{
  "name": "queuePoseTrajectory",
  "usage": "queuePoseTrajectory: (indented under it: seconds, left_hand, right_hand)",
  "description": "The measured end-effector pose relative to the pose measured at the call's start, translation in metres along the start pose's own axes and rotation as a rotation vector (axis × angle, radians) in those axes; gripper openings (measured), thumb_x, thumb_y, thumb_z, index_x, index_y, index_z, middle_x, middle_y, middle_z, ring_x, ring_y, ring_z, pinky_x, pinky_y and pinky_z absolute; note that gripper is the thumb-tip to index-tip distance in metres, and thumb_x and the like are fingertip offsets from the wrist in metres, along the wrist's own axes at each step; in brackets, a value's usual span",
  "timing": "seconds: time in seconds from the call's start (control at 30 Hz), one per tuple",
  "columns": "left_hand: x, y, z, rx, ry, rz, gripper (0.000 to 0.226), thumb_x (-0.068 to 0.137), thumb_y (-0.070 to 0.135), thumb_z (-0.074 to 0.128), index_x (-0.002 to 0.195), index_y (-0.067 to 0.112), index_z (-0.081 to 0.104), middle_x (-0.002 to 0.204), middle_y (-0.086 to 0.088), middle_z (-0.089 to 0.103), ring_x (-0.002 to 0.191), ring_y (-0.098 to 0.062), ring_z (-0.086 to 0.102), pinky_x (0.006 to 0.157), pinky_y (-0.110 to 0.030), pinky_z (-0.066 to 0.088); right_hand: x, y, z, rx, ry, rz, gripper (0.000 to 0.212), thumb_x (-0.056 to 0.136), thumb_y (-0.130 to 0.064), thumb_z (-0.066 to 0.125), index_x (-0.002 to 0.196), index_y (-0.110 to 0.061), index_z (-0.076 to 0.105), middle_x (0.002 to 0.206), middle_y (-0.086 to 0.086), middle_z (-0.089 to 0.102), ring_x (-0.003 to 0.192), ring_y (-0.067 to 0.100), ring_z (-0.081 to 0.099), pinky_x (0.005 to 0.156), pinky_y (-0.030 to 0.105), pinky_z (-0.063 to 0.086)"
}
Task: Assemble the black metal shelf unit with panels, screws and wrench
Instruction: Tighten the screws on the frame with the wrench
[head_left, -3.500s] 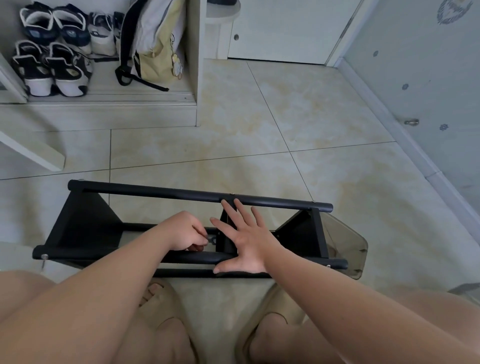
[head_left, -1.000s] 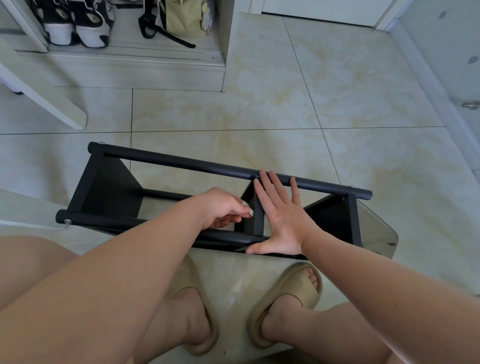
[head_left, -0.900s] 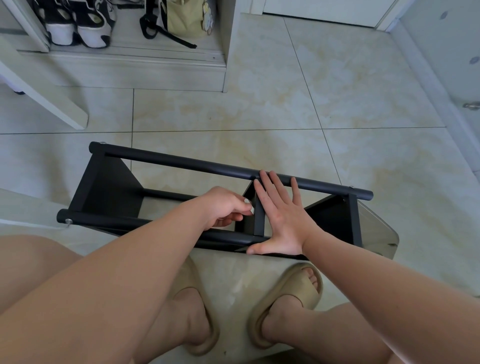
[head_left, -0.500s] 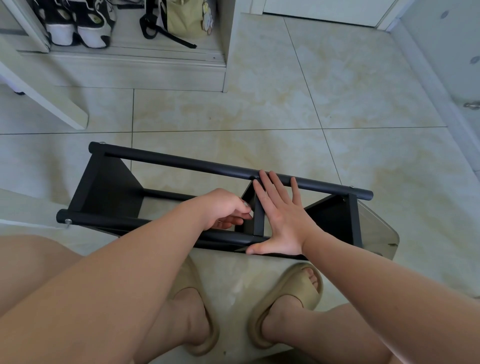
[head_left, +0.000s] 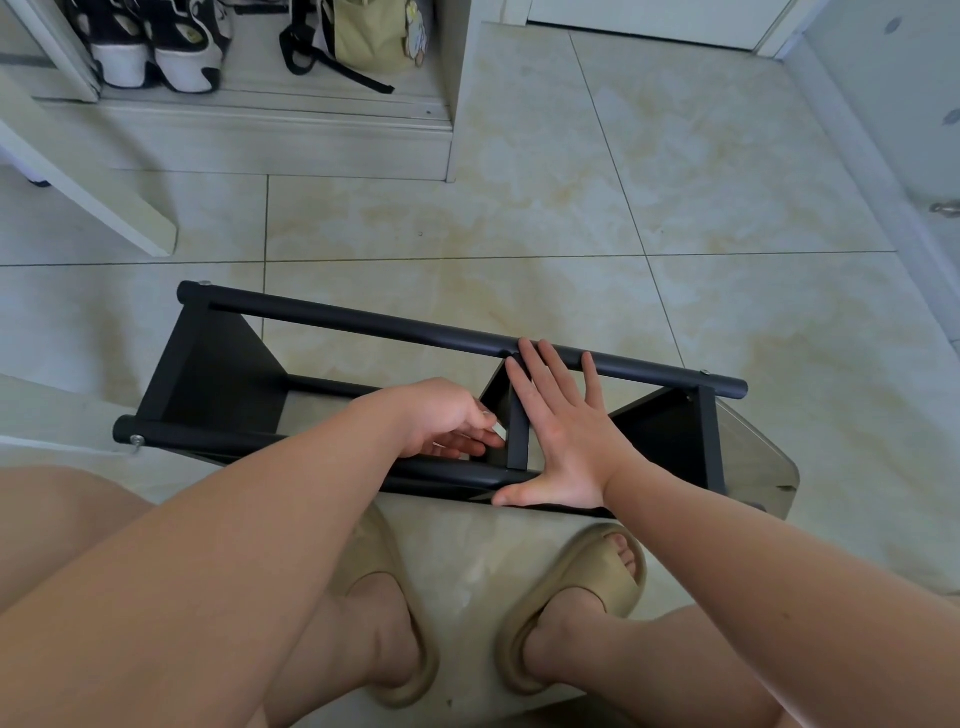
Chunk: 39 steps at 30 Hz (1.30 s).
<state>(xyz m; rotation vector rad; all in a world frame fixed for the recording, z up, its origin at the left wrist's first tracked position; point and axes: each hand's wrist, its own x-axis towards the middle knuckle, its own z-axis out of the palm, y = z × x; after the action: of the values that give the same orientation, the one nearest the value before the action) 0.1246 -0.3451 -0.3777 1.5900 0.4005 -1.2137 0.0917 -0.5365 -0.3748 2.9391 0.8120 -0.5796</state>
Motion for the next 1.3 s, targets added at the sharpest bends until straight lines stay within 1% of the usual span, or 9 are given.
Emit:
queuePoseTrajectory:
  seconds: [0.1,0.27,0.53,0.63,0.8,0.93,1.0,1.07,1.3]
  left_hand:
    - [-0.0005,0.0007,-0.0001,0.04,0.001,0.008,0.01,0.103,0.023,0.053,0.107,0.019,0.061,0.085,0.008,0.077,0.09,-0.008,0.068,0.084,-0.026,0.05]
    - [-0.0029,0.0023,-0.0018,0.159,-0.008,0.048,0.011,0.103,0.022,0.051,0.105,0.021,0.062,0.091,0.007,0.076,0.093,-0.008,0.067,0.084,-0.027,0.049]
    - [-0.0015,0.0007,-0.0064,0.292,-0.058,0.096,0.016,0.103,0.016,0.051,0.093,0.022,0.063,0.086,0.007,0.075,0.084,-0.007,0.066,0.08,-0.028,0.047]
    - [0.0,-0.0017,-0.0081,0.368,-0.076,0.115,0.02,0.101,0.012,0.053,0.088,0.021,0.065,0.082,0.009,0.074,0.07,-0.005,0.064,0.071,-0.025,0.045]
    - [-0.0014,-0.0041,-0.0089,0.561,-0.085,0.176,0.02,0.098,0.013,0.057,0.085,0.024,0.068,0.1,-0.003,0.071,0.085,-0.016,0.057,0.09,-0.037,0.046]
    - [-0.007,0.0002,-0.0061,0.689,-0.11,0.2,0.01,0.098,0.013,0.057,0.1,0.015,0.067,0.083,0.007,0.057,0.087,-0.017,0.05,0.083,-0.027,0.038]
    - [-0.0083,0.002,-0.0046,0.732,-0.114,0.198,0.017,0.098,0.014,0.057,0.111,0.012,0.068,0.082,0.009,0.055,0.087,-0.016,0.049,0.082,-0.027,0.037]
    - [-0.0087,0.0024,-0.0045,0.735,-0.114,0.186,0.014,0.098,0.015,0.058,0.108,0.015,0.068,0.082,0.008,0.056,0.086,-0.016,0.049,0.081,-0.028,0.037]
    - [-0.0088,0.0037,-0.008,0.744,-0.021,0.242,0.026,0.093,0.021,0.066,0.118,0.02,0.072,0.107,0.005,0.066,0.097,-0.014,0.057,0.09,-0.027,0.044]
  right_hand:
    - [-0.0003,0.0,-0.0002,-0.002,0.001,-0.001,0.141,0.062,-0.102,0.037,0.159,-0.016,-0.02,0.165,0.006,-0.029,0.15,0.023,-0.031,0.118,0.06,-0.019]
    - [-0.0004,0.0,-0.0004,-0.007,0.002,-0.001,0.141,0.062,-0.102,0.037,0.159,-0.016,-0.02,0.165,0.006,-0.028,0.15,0.024,-0.031,0.119,0.061,-0.018]
    - [-0.0006,-0.0003,-0.0004,-0.013,0.005,0.001,0.141,0.062,-0.102,0.037,0.159,-0.017,-0.019,0.166,0.006,-0.027,0.151,0.024,-0.03,0.119,0.06,-0.018]
    - [-0.0004,-0.0003,-0.0005,-0.008,0.003,0.005,0.141,0.062,-0.102,0.037,0.159,-0.017,-0.018,0.166,0.006,-0.026,0.151,0.024,-0.029,0.119,0.061,-0.017]
    - [-0.0005,-0.0002,-0.0007,-0.016,0.0,0.008,0.141,0.062,-0.103,0.036,0.159,-0.016,-0.019,0.166,0.007,-0.027,0.151,0.024,-0.029,0.119,0.061,-0.015]
    - [-0.0005,-0.0008,-0.0005,-0.012,0.001,0.005,0.141,0.062,-0.102,0.037,0.159,-0.016,-0.018,0.166,0.007,-0.026,0.151,0.024,-0.029,0.12,0.062,-0.015]
    - [-0.0006,-0.0009,-0.0007,-0.013,0.003,0.004,0.141,0.062,-0.102,0.037,0.159,-0.016,-0.018,0.166,0.006,-0.026,0.151,0.024,-0.03,0.12,0.062,-0.015]
    - [-0.0009,-0.001,-0.0009,-0.006,0.006,0.002,0.141,0.062,-0.102,0.038,0.16,-0.016,-0.017,0.166,0.006,-0.025,0.151,0.023,-0.029,0.12,0.061,-0.015]
    - [0.0003,0.0007,-0.0005,0.0,0.012,0.002,0.14,0.062,-0.102,0.038,0.16,-0.017,-0.015,0.166,0.006,-0.025,0.152,0.023,-0.028,0.12,0.061,-0.015]
